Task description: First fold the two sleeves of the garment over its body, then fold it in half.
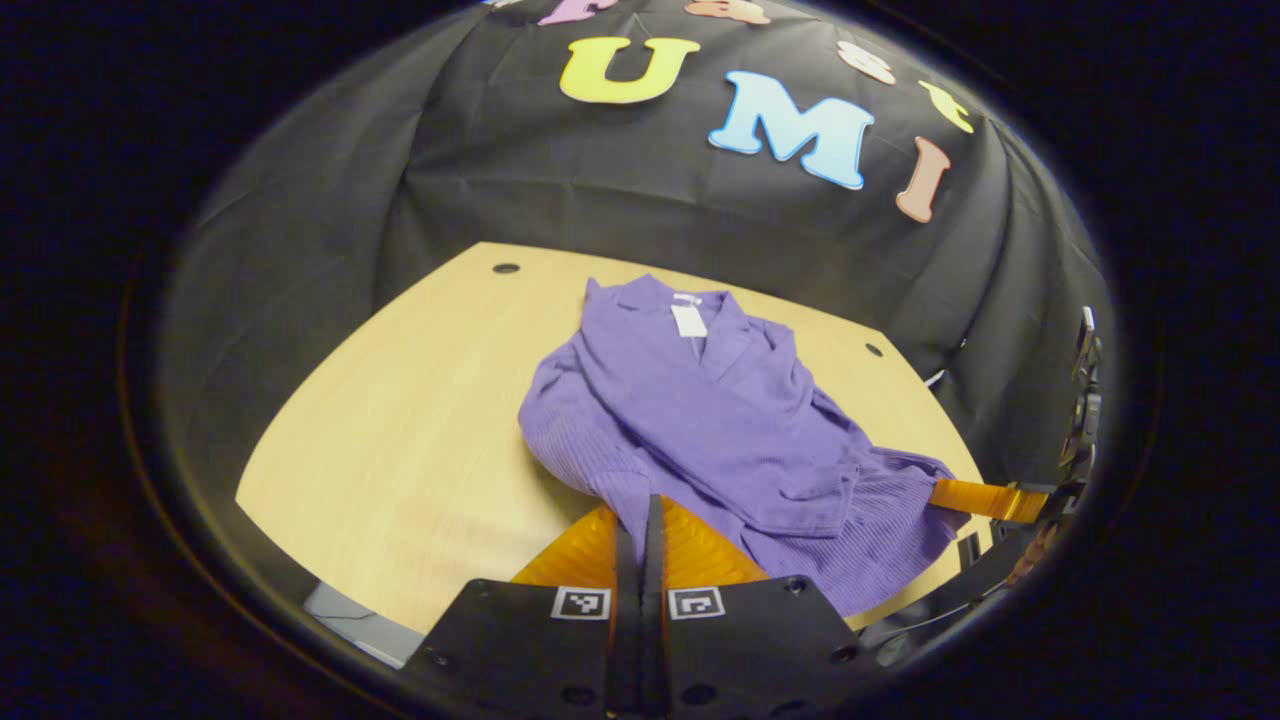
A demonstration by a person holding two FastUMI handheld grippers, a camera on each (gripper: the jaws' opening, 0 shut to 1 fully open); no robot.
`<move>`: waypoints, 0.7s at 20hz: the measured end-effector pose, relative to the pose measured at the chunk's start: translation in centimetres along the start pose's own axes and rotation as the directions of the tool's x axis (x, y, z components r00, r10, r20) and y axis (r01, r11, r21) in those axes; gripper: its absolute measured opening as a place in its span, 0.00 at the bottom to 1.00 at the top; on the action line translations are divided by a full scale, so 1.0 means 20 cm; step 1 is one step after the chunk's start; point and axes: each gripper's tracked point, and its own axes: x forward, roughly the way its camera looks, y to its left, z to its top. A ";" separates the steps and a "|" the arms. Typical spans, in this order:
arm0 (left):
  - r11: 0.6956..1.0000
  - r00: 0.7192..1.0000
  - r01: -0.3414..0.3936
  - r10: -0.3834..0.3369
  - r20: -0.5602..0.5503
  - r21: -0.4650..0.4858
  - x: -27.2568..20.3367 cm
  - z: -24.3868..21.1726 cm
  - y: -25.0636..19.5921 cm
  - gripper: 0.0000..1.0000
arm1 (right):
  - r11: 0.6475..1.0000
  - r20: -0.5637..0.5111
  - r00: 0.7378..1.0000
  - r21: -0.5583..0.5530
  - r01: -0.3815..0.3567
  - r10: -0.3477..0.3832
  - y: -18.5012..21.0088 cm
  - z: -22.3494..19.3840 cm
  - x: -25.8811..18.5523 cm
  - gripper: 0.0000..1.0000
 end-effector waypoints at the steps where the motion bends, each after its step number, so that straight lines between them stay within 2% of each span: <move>1: 1.000 1.000 0.003 -0.003 0.018 0.006 0.00 0.07 -0.02 0.07 | 1.000 0.010 1.000 -0.017 -0.006 0.006 0.01 0.05 0.01 0.01; 7: 0.999 0.992 0.038 -0.039 0.118 0.012 0.13 0.54 -0.09 0.07 | 0.999 0.093 0.995 -0.041 -0.033 0.037 0.04 0.47 0.10 0.01; 14: 0.997 0.977 0.081 -0.082 0.196 0.013 0.54 1.12 -0.04 0.07 | 1.000 0.152 0.988 0.016 0.007 -0.009 -0.03 0.97 0.39 0.01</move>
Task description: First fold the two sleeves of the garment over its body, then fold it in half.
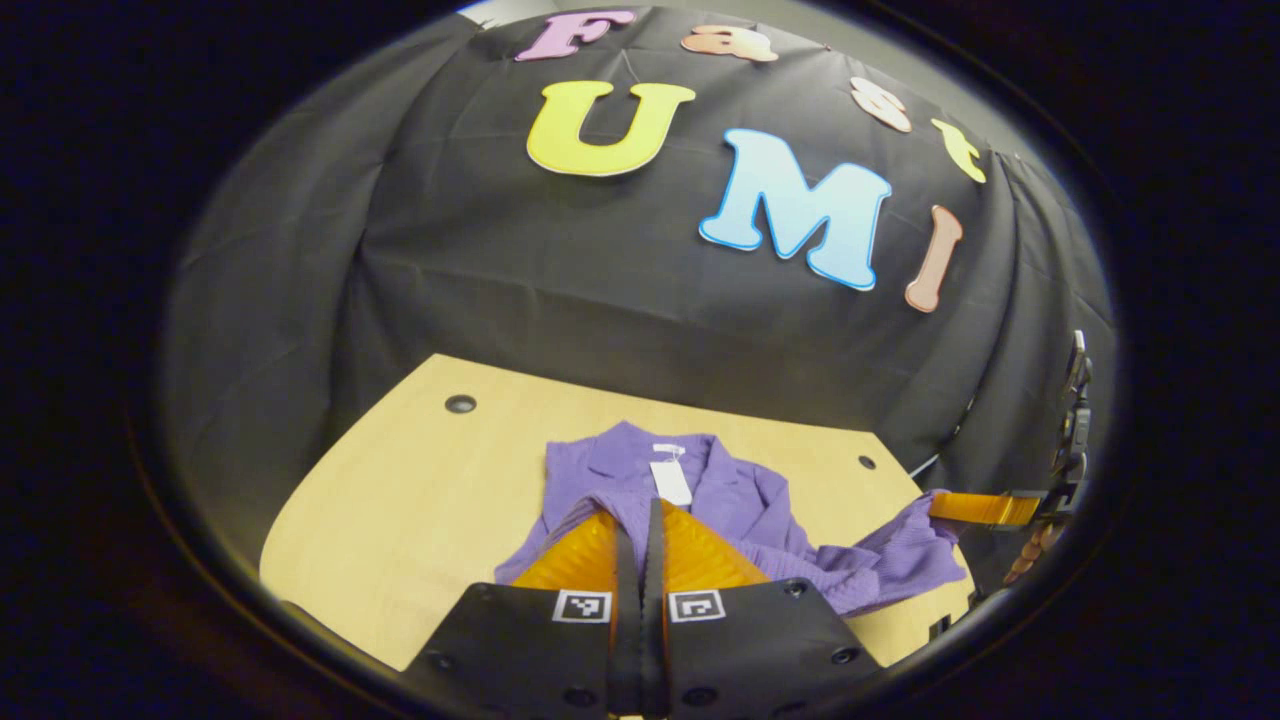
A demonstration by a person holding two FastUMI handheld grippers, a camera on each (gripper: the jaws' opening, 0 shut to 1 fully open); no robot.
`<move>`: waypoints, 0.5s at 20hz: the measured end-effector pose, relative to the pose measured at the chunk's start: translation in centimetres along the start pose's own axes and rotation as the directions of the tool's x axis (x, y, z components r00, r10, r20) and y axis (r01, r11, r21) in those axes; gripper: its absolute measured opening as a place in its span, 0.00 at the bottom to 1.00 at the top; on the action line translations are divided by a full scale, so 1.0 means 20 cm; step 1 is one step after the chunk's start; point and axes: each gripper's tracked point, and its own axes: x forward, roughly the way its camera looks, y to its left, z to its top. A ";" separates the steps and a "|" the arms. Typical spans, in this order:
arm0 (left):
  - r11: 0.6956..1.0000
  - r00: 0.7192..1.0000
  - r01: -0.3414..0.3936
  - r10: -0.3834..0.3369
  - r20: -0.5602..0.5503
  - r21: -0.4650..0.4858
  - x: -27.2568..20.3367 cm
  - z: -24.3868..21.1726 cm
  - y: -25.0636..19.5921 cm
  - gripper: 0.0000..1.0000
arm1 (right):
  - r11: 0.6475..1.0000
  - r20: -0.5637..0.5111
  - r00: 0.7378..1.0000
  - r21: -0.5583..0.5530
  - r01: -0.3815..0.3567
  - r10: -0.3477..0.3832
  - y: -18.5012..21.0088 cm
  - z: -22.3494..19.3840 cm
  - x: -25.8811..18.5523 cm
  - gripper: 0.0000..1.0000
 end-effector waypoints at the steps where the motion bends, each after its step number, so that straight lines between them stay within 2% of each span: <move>1: 1.000 1.000 0.001 -0.001 0.008 0.005 0.08 0.05 0.03 0.07 | 1.000 0.007 1.000 0.004 0.012 -0.012 -0.01 0.06 0.07 0.01; 4: 1.000 0.999 0.000 -0.001 0.051 0.013 0.32 0.22 0.12 0.06 | 0.999 0.030 0.998 0.009 0.047 -0.047 -0.02 0.21 0.26 0.01; 10: 0.997 1.000 -0.008 0.006 0.024 0.070 0.77 0.24 0.30 0.06 | 0.992 0.041 0.993 0.057 0.111 -0.113 -0.08 0.37 0.68 0.01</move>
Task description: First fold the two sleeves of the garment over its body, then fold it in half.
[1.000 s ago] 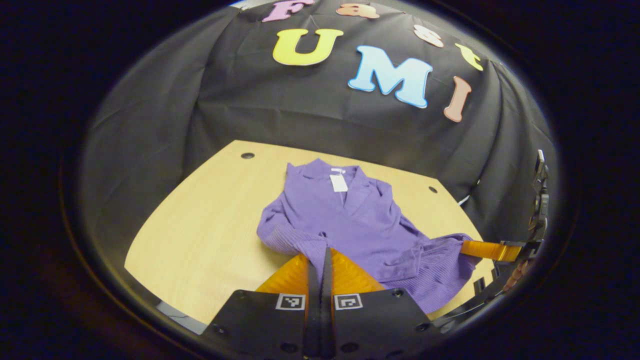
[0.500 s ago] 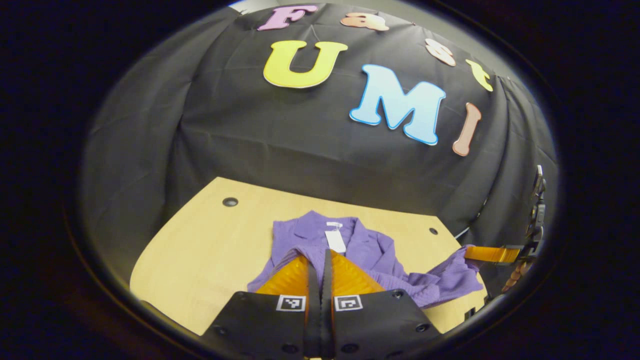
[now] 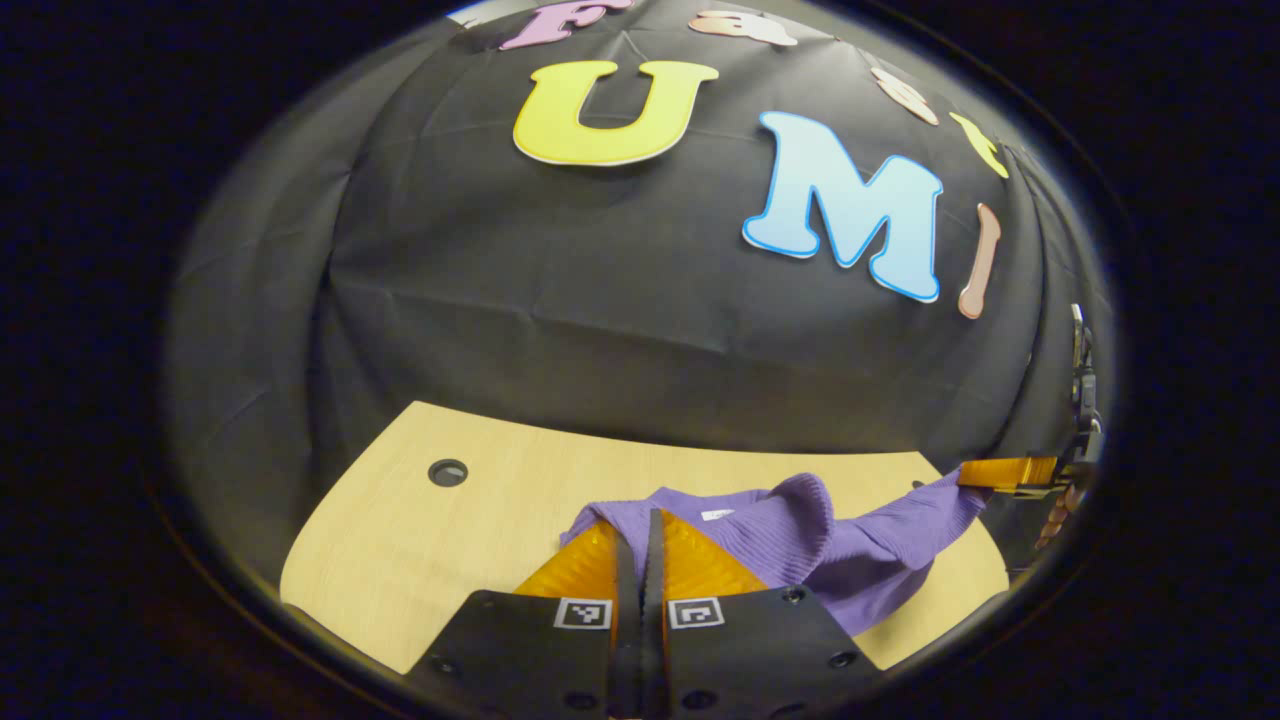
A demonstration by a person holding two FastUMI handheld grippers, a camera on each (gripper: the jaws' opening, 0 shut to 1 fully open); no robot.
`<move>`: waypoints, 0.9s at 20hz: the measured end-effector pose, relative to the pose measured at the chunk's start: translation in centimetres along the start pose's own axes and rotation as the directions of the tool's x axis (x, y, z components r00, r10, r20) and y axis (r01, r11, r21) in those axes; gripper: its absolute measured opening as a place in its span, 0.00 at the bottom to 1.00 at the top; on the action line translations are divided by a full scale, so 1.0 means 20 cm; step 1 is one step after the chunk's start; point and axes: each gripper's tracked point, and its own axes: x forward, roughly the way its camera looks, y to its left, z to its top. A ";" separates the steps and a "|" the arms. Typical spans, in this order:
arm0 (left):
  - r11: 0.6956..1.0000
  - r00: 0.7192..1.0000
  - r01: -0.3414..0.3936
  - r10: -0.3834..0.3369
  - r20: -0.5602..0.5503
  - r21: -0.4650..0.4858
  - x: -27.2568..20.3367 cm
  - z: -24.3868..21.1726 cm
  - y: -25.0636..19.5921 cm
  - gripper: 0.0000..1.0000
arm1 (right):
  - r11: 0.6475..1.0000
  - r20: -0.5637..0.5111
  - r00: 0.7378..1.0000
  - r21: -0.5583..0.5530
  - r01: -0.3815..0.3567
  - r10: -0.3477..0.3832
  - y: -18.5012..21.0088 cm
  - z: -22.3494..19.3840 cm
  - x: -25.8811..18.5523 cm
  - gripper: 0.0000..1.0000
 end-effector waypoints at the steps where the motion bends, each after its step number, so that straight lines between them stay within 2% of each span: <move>1: 1.000 1.000 -0.003 0.003 -0.006 0.011 0.06 -0.03 0.02 0.06 | 1.000 0.003 1.000 -0.008 0.014 -0.014 -0.01 0.00 0.07 0.01; 5: 0.999 0.999 0.011 -0.010 -0.034 0.036 0.32 -0.16 0.08 0.06 | 0.998 -0.009 0.998 -0.024 0.060 -0.061 -0.05 -0.05 0.30 0.01; 10: 0.994 1.000 0.002 0.001 -0.029 0.111 0.56 -0.24 0.13 0.06 | 0.993 -0.017 0.993 -0.029 0.116 -0.117 -0.14 -0.07 0.57 0.01; 13: 0.995 0.999 -0.023 0.025 -0.020 0.093 0.64 -0.30 0.16 0.06 | 0.988 -0.015 0.989 -0.040 0.149 -0.150 -0.18 -0.12 0.68 0.02; 18: 0.995 0.997 -0.057 0.061 -0.040 0.088 0.70 -0.39 0.21 0.13 | 0.963 0.003 0.981 -0.186 0.194 -0.196 -0.17 -0.19 0.74 0.03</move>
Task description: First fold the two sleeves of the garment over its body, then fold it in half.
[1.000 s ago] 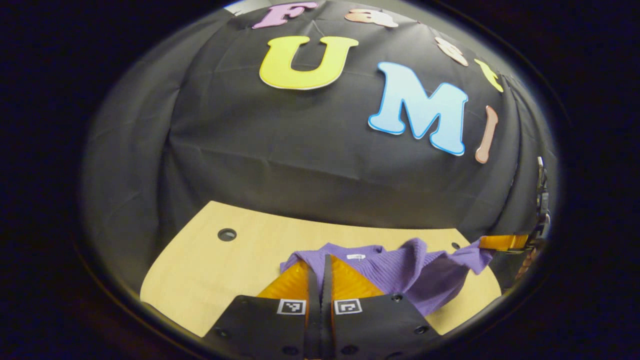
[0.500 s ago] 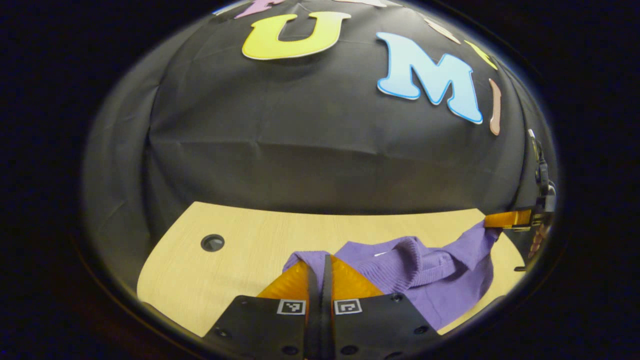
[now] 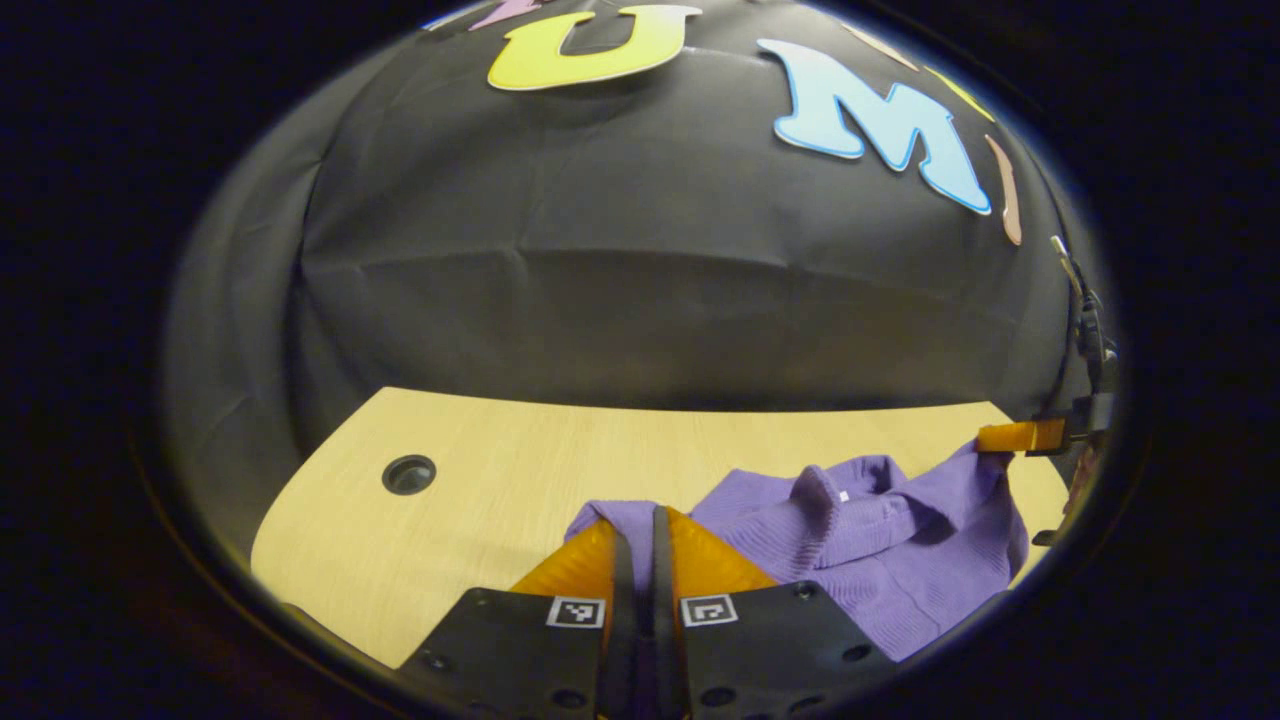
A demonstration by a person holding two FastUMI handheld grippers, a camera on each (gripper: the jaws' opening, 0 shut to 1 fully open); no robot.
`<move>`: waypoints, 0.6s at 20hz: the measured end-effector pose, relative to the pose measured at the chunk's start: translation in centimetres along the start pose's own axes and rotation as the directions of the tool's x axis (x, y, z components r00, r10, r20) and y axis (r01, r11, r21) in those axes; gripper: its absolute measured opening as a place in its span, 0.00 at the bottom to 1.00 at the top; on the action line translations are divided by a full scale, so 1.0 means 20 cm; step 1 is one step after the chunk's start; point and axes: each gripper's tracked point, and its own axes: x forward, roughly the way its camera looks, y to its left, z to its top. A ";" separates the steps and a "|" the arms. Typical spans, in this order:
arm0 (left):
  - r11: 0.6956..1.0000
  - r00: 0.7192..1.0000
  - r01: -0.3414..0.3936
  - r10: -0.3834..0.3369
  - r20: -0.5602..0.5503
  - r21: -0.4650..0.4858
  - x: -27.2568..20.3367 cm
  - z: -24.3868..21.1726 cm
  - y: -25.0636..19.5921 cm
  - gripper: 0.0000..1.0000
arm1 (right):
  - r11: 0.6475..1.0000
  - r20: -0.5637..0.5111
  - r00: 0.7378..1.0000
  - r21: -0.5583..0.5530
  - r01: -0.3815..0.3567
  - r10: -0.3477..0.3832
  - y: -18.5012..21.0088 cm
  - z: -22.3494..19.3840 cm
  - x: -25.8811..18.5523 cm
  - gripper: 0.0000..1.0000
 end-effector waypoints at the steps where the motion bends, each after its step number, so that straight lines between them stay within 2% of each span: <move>1: 1.000 1.000 0.001 0.000 -0.010 0.013 0.01 -0.01 -0.01 0.17 | 1.000 -0.002 1.000 -0.021 0.006 -0.006 0.00 -0.01 -0.01 0.03; 2: 1.000 1.000 -0.002 0.002 -0.022 0.029 0.02 -0.03 -0.01 0.15 | 1.000 -0.001 1.000 -0.029 0.008 -0.008 0.01 0.00 -0.01 0.05; 3: 0.999 0.999 -0.003 0.004 -0.032 0.045 0.03 -0.04 -0.02 0.18 | 0.999 0.001 1.000 -0.034 0.013 -0.013 0.00 0.01 -0.03 0.05; 4: 0.999 0.999 -0.002 0.004 -0.039 0.053 0.02 -0.04 -0.03 0.27 | 0.999 0.005 1.000 -0.039 0.016 -0.016 0.00 0.02 -0.04 0.08; 5: 0.998 0.999 -0.010 0.012 -0.038 0.057 0.01 -0.03 -0.03 0.34 | 0.999 0.010 1.000 -0.042 0.016 -0.016 0.00 0.03 -0.06 0.14; 8: 0.999 1.000 -0.020 0.020 0.006 0.027 -0.08 0.07 -0.02 0.82 | 0.996 0.040 0.999 -0.080 0.030 -0.027 0.00 0.08 -0.15 0.54; 9: 0.999 0.999 -0.028 0.028 0.023 0.022 -0.12 0.10 -0.01 0.86 | 0.994 0.059 0.998 -0.100 0.035 -0.029 0.01 0.12 -0.19 0.70; 11: 0.999 0.997 -0.040 0.038 0.061 0.032 -0.22 0.18 -0.01 0.90 | 0.990 0.101 0.995 -0.138 0.034 -0.020 0.04 0.17 -0.28 0.85; 12: 0.998 0.996 -0.043 0.040 0.080 0.036 -0.27 0.22 -0.01 0.91 | 0.988 0.122 0.992 -0.153 0.031 -0.012 0.05 0.20 -0.33 0.87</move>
